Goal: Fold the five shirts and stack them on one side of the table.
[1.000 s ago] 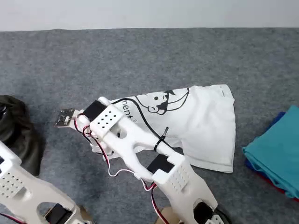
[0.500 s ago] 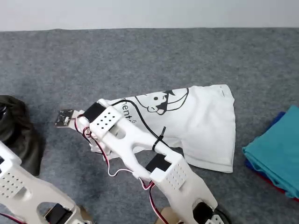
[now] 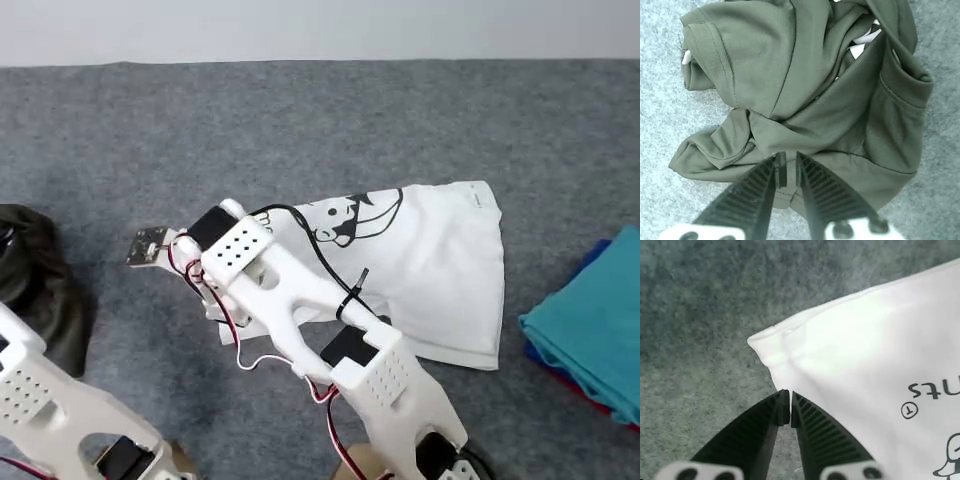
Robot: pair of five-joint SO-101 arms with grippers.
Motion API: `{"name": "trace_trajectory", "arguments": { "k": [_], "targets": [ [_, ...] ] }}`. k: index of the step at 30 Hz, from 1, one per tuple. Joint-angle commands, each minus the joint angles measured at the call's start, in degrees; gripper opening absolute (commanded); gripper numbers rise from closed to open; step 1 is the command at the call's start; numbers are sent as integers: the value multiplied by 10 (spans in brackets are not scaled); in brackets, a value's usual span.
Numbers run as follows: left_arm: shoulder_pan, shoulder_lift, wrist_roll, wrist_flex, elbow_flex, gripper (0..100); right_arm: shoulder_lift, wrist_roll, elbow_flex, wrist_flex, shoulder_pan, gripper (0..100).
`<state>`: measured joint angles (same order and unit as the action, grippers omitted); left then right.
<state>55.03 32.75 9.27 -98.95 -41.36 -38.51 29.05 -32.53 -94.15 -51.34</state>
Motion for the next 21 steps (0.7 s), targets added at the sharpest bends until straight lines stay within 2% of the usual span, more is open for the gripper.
{"name": "trace_trajectory", "arguments": {
  "k": [1, 5, 13, 21],
  "targets": [
    [1, -11, -3, 5, -7, 43, 41, 4, -40, 0, -4, 55],
    [1, -10, -3, 5, -6, 43, 39, 2, -39, 31, -15, 154],
    [1, -9, -3, 5, -3, 43, -16, 4, -39, 77, -15, 159],
    [1, -9, -3, 6, -3, 43, -24, 3, -39, 72, -36, 162]
  ]
}}
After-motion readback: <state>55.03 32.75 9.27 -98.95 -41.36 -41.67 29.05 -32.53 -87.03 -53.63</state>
